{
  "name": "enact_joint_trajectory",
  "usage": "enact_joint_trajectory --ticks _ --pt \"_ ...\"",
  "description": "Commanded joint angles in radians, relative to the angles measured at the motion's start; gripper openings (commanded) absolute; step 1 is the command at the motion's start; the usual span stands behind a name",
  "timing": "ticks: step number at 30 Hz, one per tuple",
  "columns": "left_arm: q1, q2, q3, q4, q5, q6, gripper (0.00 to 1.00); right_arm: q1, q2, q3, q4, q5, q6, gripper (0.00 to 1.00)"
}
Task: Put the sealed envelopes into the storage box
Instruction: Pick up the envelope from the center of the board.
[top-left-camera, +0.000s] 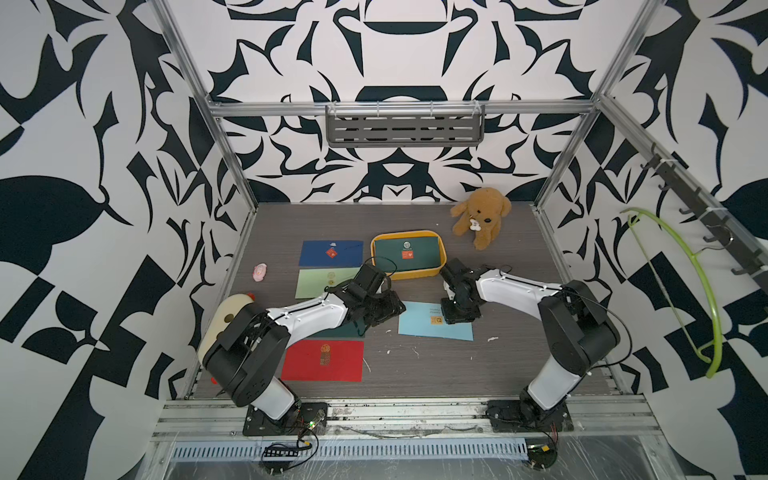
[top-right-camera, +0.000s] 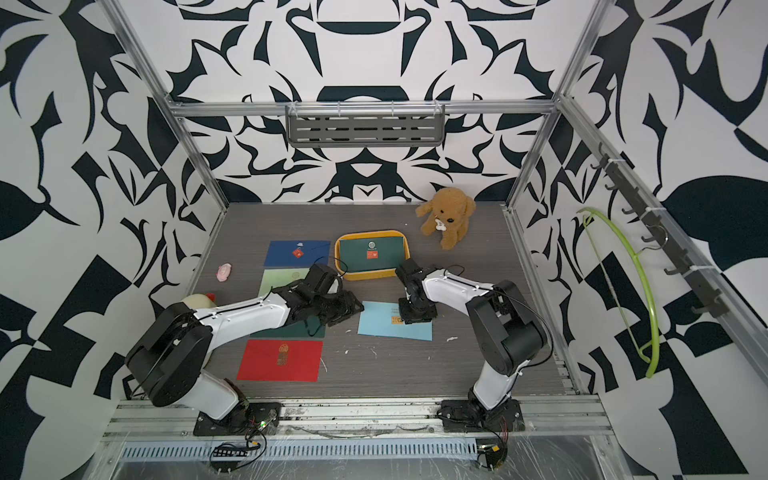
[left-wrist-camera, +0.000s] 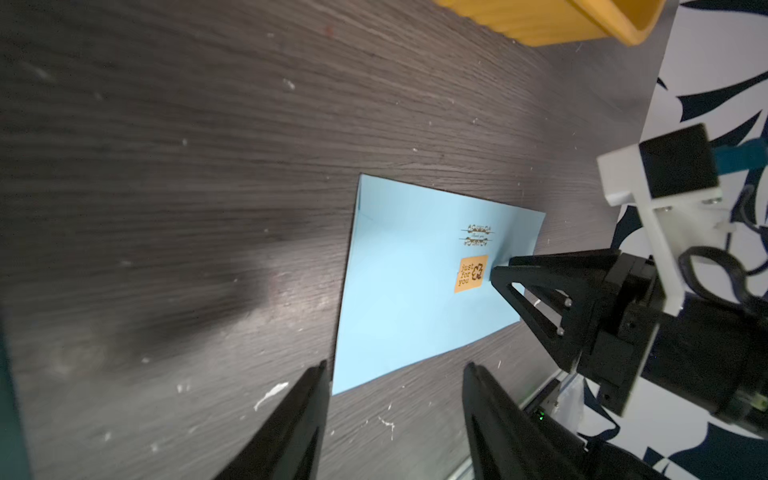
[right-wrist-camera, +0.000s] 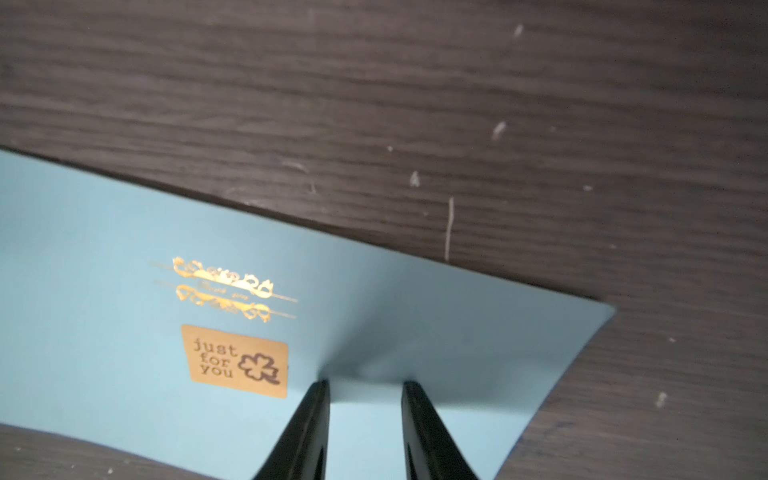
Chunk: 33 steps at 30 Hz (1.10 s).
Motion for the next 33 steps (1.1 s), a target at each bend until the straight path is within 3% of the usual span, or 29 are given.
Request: enact_joint_trajectory --ticks 1,17,24,29,33 --pt "-0.005 0.060 0.011 -0.055 0.041 0.065 0.59 0.021 0.116 -0.060 0.164 -0.075 -0.016 0.36" --pt "-0.108 0.211 0.027 -0.044 0.064 0.077 0.60 0.021 0.108 -0.072 0.172 -0.071 -0.016 0.35" --pt "-0.107 0.160 0.011 0.022 0.079 0.033 0.60 0.022 0.112 -0.072 0.172 -0.071 -0.015 0.35" --pt "-0.100 0.113 0.018 0.197 0.178 -0.018 0.60 0.021 0.111 -0.072 0.172 -0.071 -0.016 0.35" --pt "-0.099 0.115 0.044 0.237 0.233 -0.025 0.59 0.024 0.112 -0.072 0.172 -0.071 -0.016 0.35"
